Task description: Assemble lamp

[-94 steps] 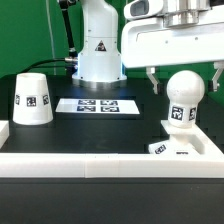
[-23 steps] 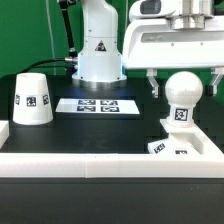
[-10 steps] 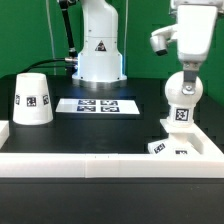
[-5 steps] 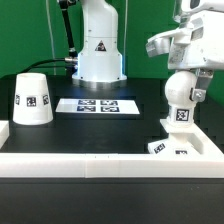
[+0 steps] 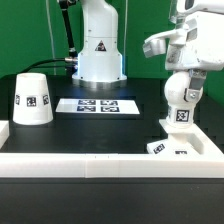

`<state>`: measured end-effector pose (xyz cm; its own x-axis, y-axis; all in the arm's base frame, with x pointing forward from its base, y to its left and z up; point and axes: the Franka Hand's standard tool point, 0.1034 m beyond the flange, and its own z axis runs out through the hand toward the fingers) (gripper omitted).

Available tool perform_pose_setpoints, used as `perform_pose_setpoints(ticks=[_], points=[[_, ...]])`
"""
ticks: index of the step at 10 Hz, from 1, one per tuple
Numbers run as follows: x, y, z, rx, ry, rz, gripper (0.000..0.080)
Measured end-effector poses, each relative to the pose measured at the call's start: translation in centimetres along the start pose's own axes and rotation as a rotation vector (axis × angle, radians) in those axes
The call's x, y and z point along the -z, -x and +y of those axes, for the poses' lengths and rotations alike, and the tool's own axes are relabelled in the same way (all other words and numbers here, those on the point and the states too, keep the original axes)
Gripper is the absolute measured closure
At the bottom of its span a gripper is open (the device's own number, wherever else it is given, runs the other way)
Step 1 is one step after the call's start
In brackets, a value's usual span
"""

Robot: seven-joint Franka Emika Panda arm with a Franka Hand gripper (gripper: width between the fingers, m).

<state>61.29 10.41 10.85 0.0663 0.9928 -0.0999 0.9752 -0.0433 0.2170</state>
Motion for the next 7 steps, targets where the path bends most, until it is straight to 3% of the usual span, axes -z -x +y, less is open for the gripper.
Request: perform_pose_setpoints(ticks=[2,7], points=[[-0.05,0.55,0.01,-0.114,0.001,0.010,0.0223],[-0.05,-0.05,0.33,-0.603,0.018,0.044,0.0222]])
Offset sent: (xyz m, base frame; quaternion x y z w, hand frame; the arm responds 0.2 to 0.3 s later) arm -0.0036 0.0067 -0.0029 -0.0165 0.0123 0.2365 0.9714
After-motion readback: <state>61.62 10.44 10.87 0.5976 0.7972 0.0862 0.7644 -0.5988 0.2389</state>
